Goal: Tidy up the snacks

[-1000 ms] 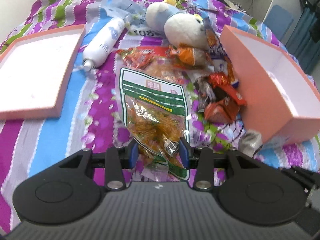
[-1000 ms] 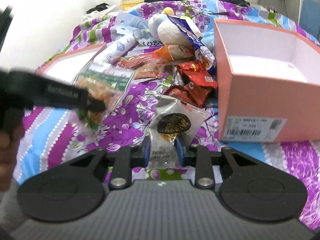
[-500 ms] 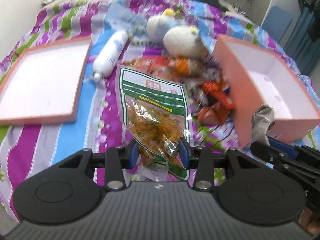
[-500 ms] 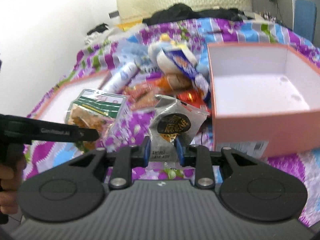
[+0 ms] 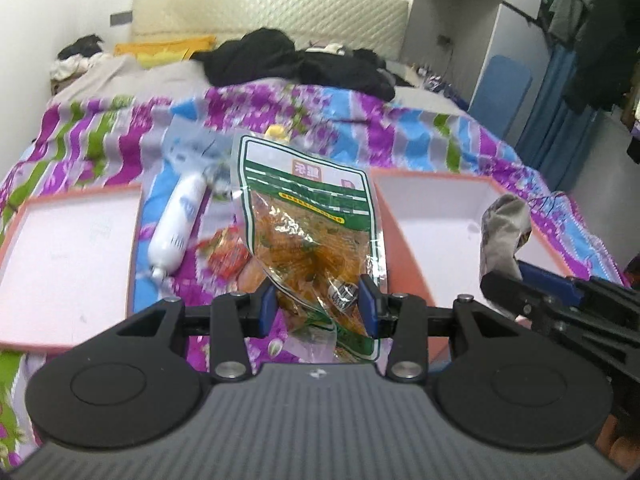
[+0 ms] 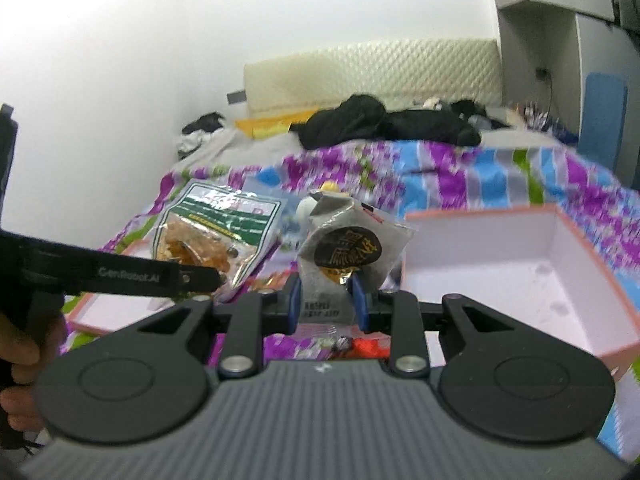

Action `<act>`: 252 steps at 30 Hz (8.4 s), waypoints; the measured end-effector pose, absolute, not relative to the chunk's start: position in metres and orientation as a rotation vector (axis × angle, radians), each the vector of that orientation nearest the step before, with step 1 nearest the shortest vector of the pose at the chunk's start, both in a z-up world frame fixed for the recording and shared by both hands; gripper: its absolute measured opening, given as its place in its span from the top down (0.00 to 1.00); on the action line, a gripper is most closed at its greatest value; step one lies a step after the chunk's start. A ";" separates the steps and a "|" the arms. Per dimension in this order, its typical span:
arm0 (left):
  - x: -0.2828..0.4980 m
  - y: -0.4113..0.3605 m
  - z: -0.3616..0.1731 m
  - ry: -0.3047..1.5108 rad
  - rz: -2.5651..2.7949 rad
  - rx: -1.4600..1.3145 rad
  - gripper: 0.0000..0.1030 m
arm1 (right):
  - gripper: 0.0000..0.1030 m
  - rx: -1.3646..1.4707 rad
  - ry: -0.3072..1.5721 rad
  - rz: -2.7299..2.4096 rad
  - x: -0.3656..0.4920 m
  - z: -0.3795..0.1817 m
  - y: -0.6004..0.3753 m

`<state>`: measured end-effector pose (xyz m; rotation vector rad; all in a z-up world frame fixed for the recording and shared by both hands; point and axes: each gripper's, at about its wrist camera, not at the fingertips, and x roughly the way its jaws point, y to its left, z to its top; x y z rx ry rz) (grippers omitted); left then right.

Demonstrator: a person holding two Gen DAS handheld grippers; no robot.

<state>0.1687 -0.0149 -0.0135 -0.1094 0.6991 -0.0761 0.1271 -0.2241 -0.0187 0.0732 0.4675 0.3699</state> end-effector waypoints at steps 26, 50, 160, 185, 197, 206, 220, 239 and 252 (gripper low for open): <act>0.304 -0.165 -0.029 0.756 -0.353 -0.087 0.54 | 0.71 0.142 0.538 0.079 0.233 -0.046 -0.359; 0.343 -0.174 -0.064 0.831 -0.383 -0.082 0.35 | 0.50 0.230 0.676 0.024 0.256 -0.092 -0.371; 0.381 0.053 -0.243 0.961 -0.052 -0.301 0.11 | 0.44 0.010 0.751 0.083 0.235 -0.205 -0.116; 0.369 0.031 -0.231 1.008 -0.011 -0.113 0.91 | 0.62 0.003 0.768 0.207 0.206 -0.185 -0.134; 0.353 0.033 -0.234 1.009 -0.044 -0.197 0.82 | 0.63 -0.011 0.786 0.247 0.174 -0.188 -0.145; 0.385 0.008 -0.237 1.012 0.008 -0.111 0.19 | 0.63 0.013 0.786 0.263 0.169 -0.188 -0.152; 0.397 0.002 -0.248 1.011 0.069 -0.023 0.39 | 0.64 0.017 0.788 0.290 0.168 -0.187 -0.157; 0.296 0.013 -0.210 1.021 -0.008 -0.062 0.53 | 0.64 0.011 0.773 0.331 0.137 -0.178 -0.169; 0.202 0.031 -0.186 1.020 -0.060 -0.147 0.50 | 0.64 0.001 0.804 0.348 0.117 -0.180 -0.174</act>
